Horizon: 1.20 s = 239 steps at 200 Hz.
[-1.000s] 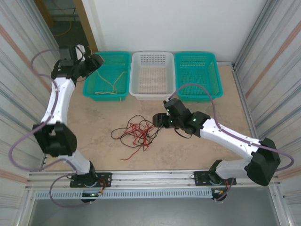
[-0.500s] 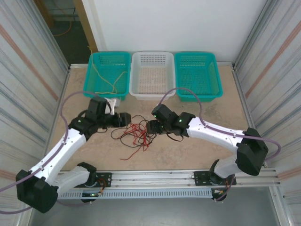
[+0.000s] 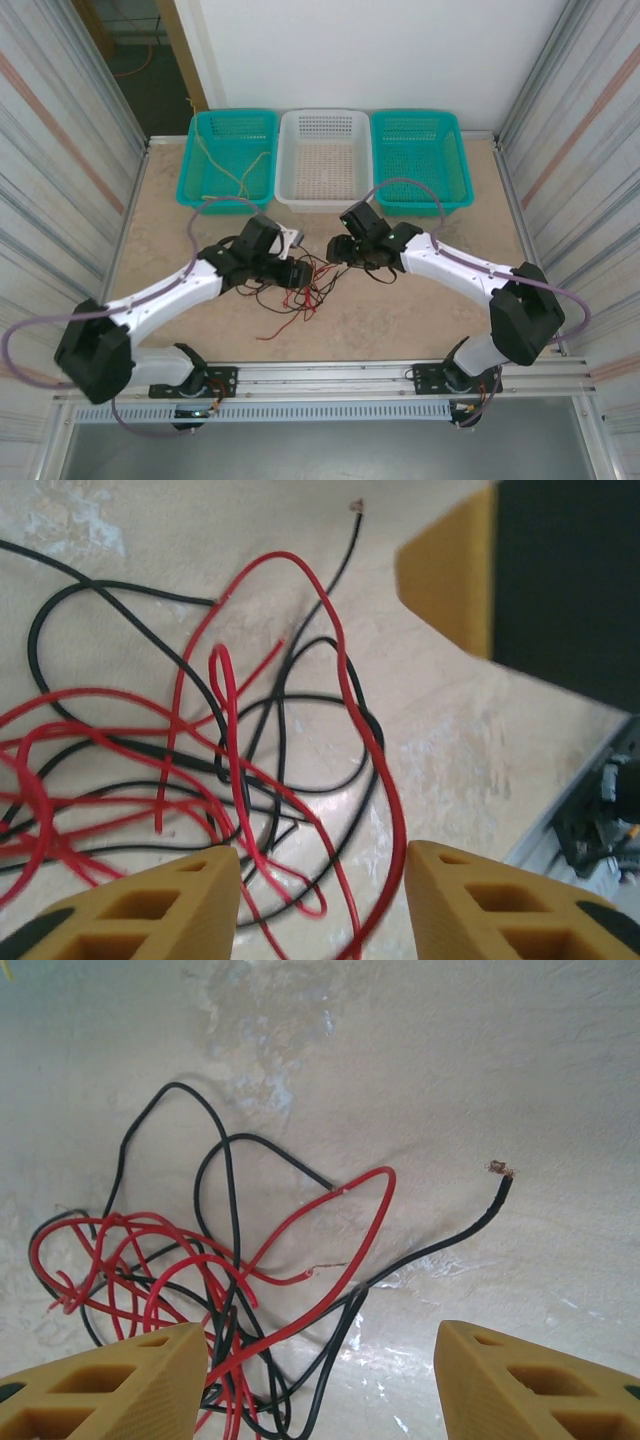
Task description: Untangle the cables
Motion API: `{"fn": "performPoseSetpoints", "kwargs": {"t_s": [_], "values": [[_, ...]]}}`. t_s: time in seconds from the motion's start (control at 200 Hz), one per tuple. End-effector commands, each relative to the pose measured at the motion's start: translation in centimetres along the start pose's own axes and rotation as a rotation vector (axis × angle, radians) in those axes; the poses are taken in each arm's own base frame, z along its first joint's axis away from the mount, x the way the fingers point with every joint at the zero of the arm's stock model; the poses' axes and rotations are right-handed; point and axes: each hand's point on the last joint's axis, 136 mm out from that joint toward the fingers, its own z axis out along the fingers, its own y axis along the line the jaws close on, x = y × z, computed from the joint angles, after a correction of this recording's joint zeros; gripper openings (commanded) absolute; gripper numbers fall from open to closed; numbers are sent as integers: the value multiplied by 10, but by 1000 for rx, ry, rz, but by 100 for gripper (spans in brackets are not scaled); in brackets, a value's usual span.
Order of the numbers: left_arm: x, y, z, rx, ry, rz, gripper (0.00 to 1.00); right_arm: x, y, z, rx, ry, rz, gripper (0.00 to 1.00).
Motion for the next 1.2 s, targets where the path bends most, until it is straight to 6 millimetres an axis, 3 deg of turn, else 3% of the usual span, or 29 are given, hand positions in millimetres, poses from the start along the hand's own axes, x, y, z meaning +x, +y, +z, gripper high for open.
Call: {"fn": "performPoseSetpoints", "kwargs": {"t_s": [0.0,0.11,0.195,0.526,0.696,0.847,0.992,1.193], "values": [[-18,-8,4,-10,-10,101,30,-7,2,1,-24,11,-15,61],[-29,-11,-1,-36,-33,138,6,-13,-1,-2,-33,-4,-9,61],[-39,-15,-13,-50,-69,151,2,-16,2,-6,-53,-11,-13,61],[-78,-71,-63,100,-183,208,0,-8,45,-37,-221,-82,-149,66],[-82,-92,-74,172,-157,244,0,-3,56,-44,-252,-118,-158,70],[-88,-91,-81,221,-200,189,0,1,58,-46,-291,-130,-125,70],[-98,-83,-93,227,-274,131,0,3,46,-46,-242,-142,-112,68],[-126,-83,-143,234,-394,75,0,-5,50,-80,-320,-248,-158,70]]}}
